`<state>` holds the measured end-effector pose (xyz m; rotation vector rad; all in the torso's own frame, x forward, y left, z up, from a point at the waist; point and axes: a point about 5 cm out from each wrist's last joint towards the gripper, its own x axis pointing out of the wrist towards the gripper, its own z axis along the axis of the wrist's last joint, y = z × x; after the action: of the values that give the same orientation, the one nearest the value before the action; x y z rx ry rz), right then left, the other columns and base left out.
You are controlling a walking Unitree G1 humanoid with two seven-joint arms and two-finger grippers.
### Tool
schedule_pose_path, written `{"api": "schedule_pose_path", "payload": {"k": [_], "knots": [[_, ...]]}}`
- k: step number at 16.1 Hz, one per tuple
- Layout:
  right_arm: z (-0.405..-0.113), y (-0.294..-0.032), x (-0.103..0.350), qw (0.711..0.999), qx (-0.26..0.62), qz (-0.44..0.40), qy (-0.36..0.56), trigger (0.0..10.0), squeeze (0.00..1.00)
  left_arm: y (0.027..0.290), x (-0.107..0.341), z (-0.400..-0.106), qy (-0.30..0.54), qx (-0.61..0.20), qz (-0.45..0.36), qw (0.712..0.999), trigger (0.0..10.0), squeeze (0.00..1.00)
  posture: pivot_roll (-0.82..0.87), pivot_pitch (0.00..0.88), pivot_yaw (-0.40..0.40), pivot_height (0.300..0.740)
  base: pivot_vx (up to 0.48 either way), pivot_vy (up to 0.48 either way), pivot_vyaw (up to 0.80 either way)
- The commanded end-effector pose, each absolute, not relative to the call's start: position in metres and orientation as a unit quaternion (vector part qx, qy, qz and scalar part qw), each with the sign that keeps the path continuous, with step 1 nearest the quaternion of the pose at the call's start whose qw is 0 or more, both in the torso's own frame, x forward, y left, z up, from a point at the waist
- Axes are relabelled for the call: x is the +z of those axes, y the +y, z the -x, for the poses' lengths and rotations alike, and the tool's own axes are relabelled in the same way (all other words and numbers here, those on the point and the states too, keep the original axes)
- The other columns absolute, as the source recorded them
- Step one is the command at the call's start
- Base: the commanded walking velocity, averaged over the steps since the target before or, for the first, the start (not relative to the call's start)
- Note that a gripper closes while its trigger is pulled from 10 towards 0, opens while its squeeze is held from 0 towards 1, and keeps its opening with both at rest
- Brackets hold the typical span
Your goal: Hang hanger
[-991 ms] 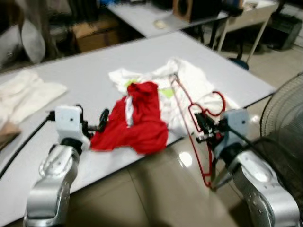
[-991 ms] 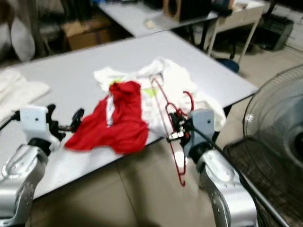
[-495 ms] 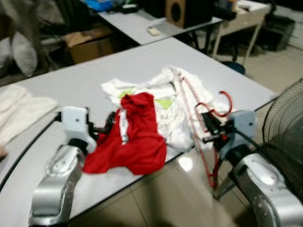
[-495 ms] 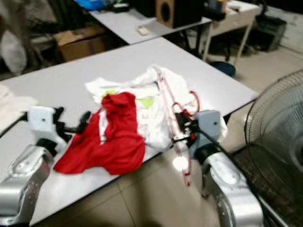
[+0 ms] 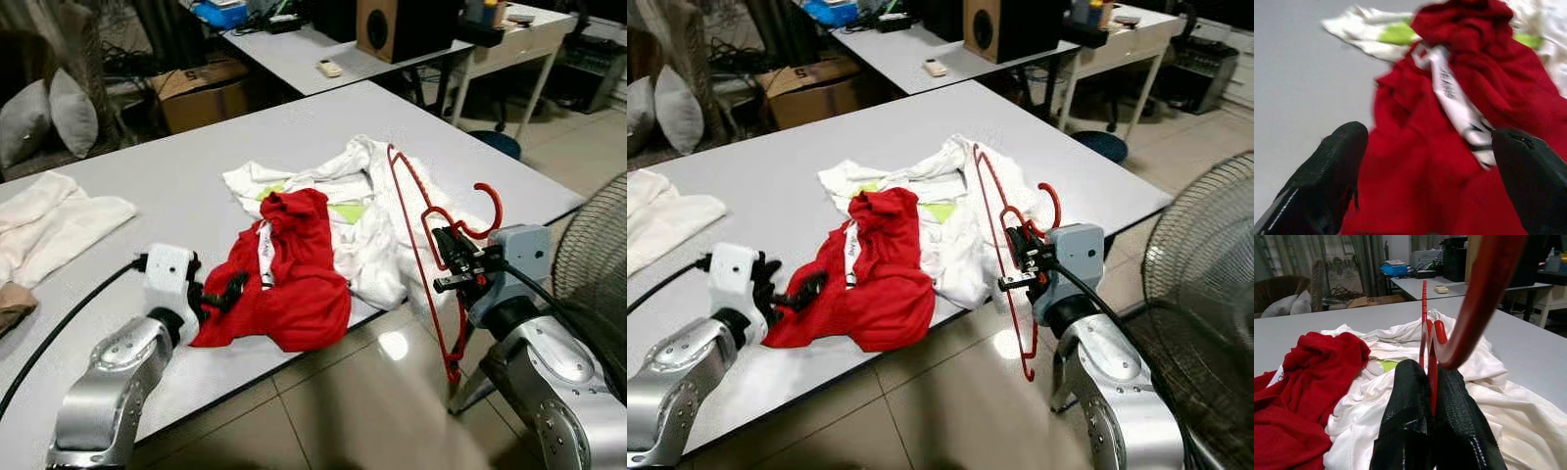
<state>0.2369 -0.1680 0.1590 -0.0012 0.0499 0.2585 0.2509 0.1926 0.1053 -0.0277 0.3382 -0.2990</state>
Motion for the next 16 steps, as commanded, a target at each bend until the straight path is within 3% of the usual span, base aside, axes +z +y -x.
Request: {"api": "schedule_pose_path", "payload": {"k": [1,7,8,9,12,15,16], "knots": [[-0.24,-0.169,0.161,0.991,0.131,0.001,0.018,10.0,0.0,0.194,0.106,-0.25,0.17,-0.166,0.016,0.971,10.0,0.0,-0.14,0.002,0.097,0.74,0.0,0.0,0.0],[-0.241,-0.169,0.161,0.992,0.124,0.002,0.013,10.0,0.0,0.164,0.126,-0.265,0.087,-0.265,-0.092,0.956,10.0,0.0,-0.15,0.0,0.115,0.74,0.0,0.0,0.0],[-0.24,-0.17,0.161,0.992,0.123,0.003,0.013,10.0,0.0,0.161,0.125,-0.265,0.087,-0.274,-0.109,0.951,8.4,0.0,-0.15,0.0,0.115,0.74,0.0,0.0,0.0],[-0.241,-0.17,0.161,0.993,0.122,0.003,0.012,10.0,0.0,0.158,0.122,-0.265,0.089,-0.284,-0.127,0.946,4.9,0.0,-0.15,0.0,0.119,0.74,0.0,0.0,0.0],[-0.241,-0.17,0.161,0.993,0.12,0.003,0.011,10.0,0.0,0.16,0.113,-0.269,0.091,-0.274,-0.209,0.934,5.0,0.0,-0.16,0.0,0.12,0.74,0.0,0.0,0.0],[-0.24,-0.169,0.161,0.992,0.123,0.003,0.011,10.0,0.0,0.161,0.11,-0.271,0.092,-0.274,-0.216,0.933,4.5,0.0,-0.16,0.0,0.117,0.74,0.0,0.0,0.0],[-0.24,-0.169,0.161,0.992,0.123,0.003,0.012,10.0,0.0,0.16,0.109,-0.272,0.089,-0.272,-0.215,0.934,3.4,0.0,-0.16,0.0,0.118,0.74,0.0,0.0,0.0]]}}
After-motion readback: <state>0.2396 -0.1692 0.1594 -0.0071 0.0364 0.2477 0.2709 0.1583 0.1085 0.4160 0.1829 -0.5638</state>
